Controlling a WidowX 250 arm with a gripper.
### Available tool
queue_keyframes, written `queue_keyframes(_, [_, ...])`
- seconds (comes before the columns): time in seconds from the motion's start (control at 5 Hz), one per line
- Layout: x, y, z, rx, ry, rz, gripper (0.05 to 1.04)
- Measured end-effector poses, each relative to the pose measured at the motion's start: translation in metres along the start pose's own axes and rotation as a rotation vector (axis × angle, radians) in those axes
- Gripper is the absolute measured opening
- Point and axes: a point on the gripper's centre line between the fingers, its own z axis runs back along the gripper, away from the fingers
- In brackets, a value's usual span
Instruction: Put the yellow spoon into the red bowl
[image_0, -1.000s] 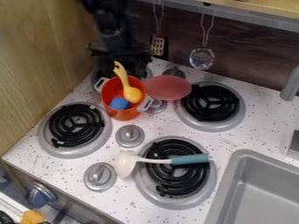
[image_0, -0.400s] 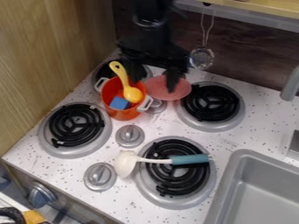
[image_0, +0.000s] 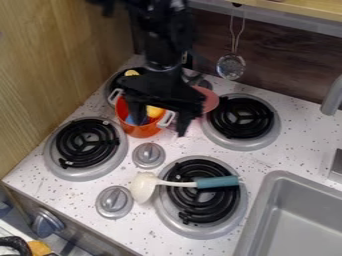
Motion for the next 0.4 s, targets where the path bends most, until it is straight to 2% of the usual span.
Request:
queue_keyframes(0.2, [0.003, 0.033, -0.005, 0.023, 0.001, 0.049, 1.001])
queue_keyframes(0.4, [0.011, 0.067, -0.022, 0.035, -0.002, 0.062, 1.001])
